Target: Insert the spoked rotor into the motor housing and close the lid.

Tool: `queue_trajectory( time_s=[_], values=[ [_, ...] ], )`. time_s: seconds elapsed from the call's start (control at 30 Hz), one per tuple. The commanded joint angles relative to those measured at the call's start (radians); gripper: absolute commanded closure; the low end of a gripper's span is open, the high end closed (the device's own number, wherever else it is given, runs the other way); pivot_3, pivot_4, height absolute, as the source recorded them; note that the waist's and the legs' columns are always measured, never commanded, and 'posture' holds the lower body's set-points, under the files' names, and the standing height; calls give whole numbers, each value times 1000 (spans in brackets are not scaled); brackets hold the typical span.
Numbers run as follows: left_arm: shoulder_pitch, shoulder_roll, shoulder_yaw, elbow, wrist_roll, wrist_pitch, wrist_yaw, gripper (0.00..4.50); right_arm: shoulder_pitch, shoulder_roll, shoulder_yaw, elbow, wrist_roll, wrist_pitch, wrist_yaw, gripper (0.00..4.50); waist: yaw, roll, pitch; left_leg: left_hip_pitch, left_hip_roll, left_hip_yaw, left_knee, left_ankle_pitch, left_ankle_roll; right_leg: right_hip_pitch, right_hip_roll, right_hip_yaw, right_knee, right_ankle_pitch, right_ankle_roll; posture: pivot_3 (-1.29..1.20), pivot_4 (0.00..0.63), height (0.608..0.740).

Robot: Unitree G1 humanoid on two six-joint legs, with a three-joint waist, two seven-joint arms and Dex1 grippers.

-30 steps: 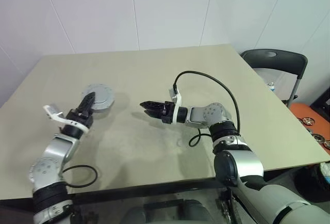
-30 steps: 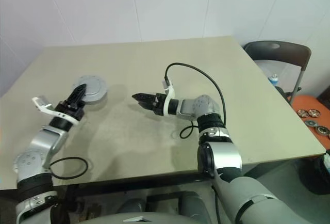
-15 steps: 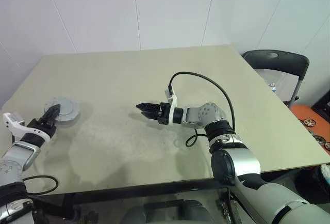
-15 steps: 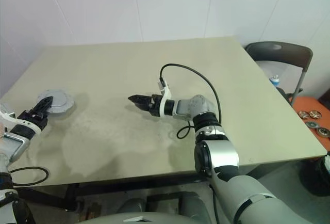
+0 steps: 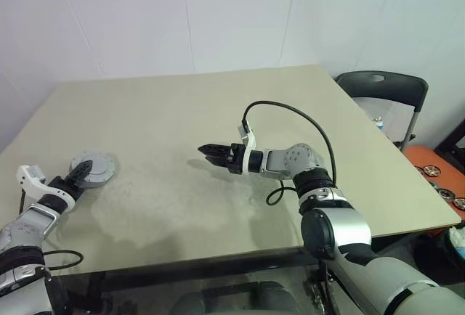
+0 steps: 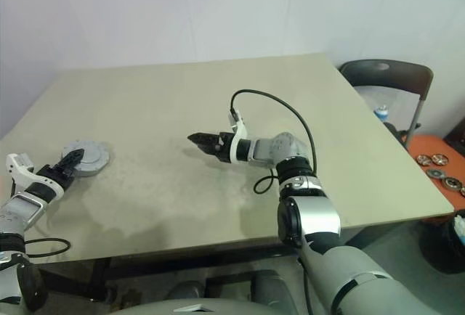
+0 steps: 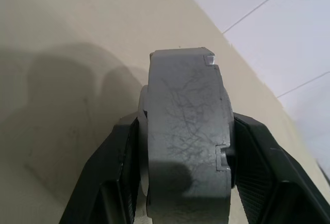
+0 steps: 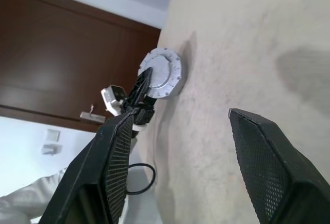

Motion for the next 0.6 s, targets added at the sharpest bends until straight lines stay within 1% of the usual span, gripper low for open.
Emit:
queue_trajectory(
  time_s=[0.03, 0.07, 0.13, 0.2, 0.27, 0.43, 0.53, 0.6],
  values=[
    [27, 61, 17, 56, 57, -8, -11, 987, -15, 10, -5, -21, 4, -17, 5, 1362, -8, -1, 0, 0, 0, 0, 0, 0, 0, 0, 0, 1, 0, 0, 0, 0, 0, 740],
    [31, 75, 18, 65, 65, -4, -23, 616, -16, 13, -2, -19, 2, -19, 6, 1362, -8, -1, -1, 0, 0, 0, 0, 0, 0, -1, 0, 1, 0, 0, 0, 0, 0, 740],
    [44, 106, 27, 80, 76, -2, -44, 26, -16, 18, 4, -17, -3, -21, 10, 1362, -20, -2, -1, 0, 0, 0, -1, 0, 0, -1, 0, 0, 0, 0, 0, 0, 0, 740],
    [61, 147, 46, 100, 79, 3, -64, 26, -14, 24, 8, -15, -8, -22, 12, 1362, -35, -1, -1, 0, 0, 0, -2, 0, 0, -2, 0, 1, 0, 0, 0, 0, 0, 740],
    [78, 181, 56, 112, 86, 10, -93, 26, -11, 27, 13, -13, -13, -24, 14, 1362, -37, -2, -1, -1, 0, 1, -2, 0, 0, -3, 0, 1, -1, 0, 0, 0, 0, 740],
    [133, 273, 89, 144, 105, 0, -159, 26, -2, 27, 25, -9, -27, -31, 20, 1362, -28, -4, -2, -13, 0, 1, -1, 0, 0, -14, -2, 0, 0, 0, 0, 0, 0, 740],
    [145, 343, 117, 185, 120, -38, -192, 26, 0, 30, 26, -11, -29, -32, 26, 1362, -25, -4, -2, -14, 0, 1, -2, 0, 0, -15, -2, 0, 0, 0, 0, 0, 0, 740],
    [139, 367, 113, 171, 131, -44, -230, 26, 1, 29, 27, -19, -27, -26, 39, 1362, -23, -5, -3, -14, 0, 0, -2, 0, 0, -15, -2, 0, -1, 0, 0, 0, 0, 740]
  ],
)
